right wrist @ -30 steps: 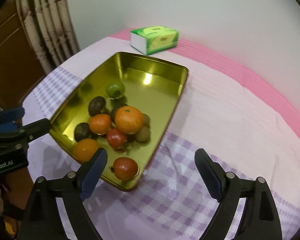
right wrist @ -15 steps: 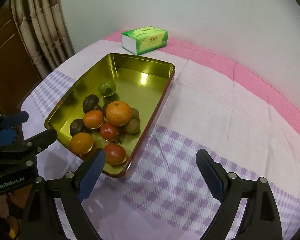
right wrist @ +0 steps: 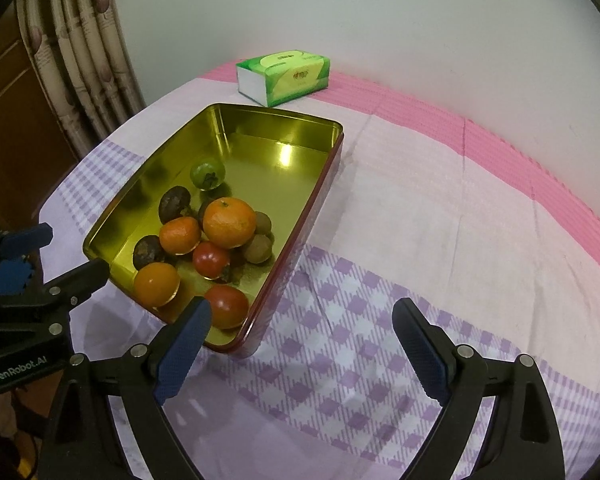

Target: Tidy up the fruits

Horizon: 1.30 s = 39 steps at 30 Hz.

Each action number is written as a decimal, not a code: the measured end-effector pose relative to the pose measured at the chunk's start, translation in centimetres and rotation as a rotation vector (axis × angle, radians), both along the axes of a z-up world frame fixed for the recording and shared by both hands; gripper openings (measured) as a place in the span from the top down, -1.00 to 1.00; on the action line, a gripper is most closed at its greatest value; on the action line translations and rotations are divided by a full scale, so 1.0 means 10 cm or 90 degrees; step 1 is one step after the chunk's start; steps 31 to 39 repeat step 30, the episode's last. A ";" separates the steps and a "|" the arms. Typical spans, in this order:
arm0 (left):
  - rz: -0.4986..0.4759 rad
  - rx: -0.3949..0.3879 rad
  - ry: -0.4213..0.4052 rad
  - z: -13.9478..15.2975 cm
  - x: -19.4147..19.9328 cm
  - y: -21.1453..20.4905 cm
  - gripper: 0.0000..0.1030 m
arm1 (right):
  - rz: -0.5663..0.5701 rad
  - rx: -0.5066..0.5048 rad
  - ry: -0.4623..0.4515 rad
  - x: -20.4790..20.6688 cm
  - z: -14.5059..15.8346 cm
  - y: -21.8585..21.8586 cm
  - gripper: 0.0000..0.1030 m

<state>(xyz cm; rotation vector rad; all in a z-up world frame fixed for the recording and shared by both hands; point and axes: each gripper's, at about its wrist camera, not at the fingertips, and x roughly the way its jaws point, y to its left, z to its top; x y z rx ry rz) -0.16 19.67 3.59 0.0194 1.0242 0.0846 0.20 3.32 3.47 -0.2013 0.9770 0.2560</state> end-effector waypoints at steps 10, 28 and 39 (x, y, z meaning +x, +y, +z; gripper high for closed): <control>0.005 0.005 0.001 -0.01 0.01 0.01 -0.54 | 0.000 0.000 0.004 0.00 -0.03 -0.01 -0.78; 0.000 0.012 -0.007 -0.01 0.00 -0.01 -0.66 | 0.000 0.000 0.004 0.00 -0.03 -0.01 -0.78; 0.001 0.012 -0.009 0.00 0.00 -0.02 -0.66 | 0.000 0.000 0.004 0.00 -0.03 -0.01 -0.78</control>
